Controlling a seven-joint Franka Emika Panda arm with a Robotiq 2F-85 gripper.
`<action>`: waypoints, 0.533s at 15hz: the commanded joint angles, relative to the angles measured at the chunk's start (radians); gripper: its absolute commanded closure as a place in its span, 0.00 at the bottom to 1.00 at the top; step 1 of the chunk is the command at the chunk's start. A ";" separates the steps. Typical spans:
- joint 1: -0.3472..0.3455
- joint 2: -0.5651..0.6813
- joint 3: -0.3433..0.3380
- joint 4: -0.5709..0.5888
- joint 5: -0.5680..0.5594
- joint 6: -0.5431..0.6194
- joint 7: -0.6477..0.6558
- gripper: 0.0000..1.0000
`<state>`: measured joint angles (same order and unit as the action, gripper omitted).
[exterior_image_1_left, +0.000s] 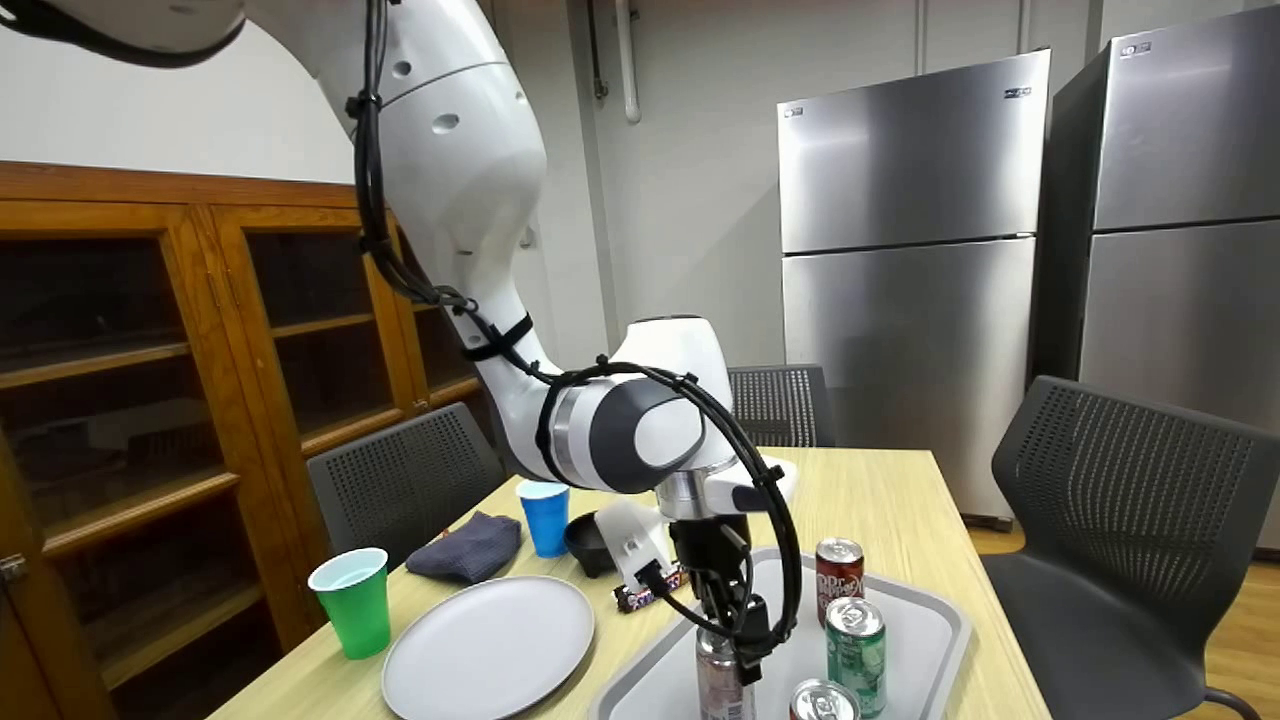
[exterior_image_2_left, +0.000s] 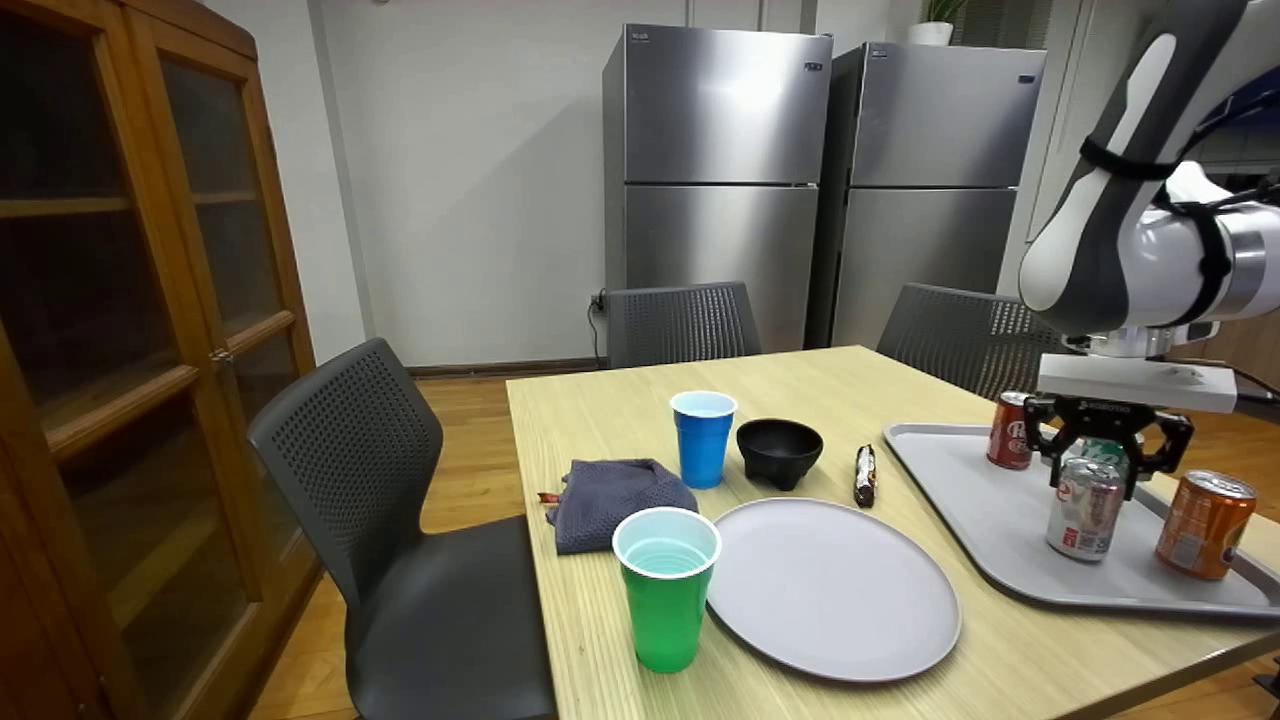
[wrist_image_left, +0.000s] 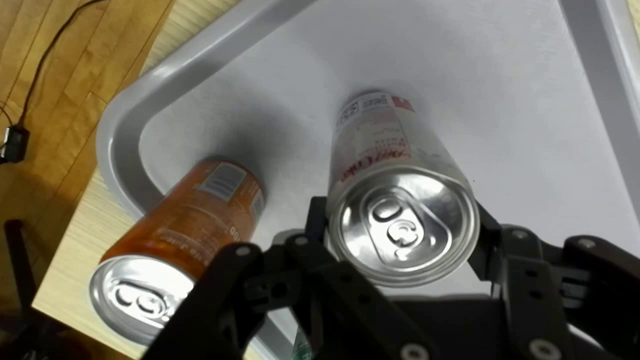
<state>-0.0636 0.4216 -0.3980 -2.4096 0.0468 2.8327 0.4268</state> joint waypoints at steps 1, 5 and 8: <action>0.013 -0.044 0.007 -0.017 0.006 -0.001 0.006 0.61; 0.061 -0.076 -0.007 -0.043 -0.011 0.011 0.033 0.61; 0.108 -0.105 -0.014 -0.064 -0.025 0.017 0.067 0.61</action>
<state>-0.0004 0.3881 -0.3994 -2.4235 0.0457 2.8370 0.4420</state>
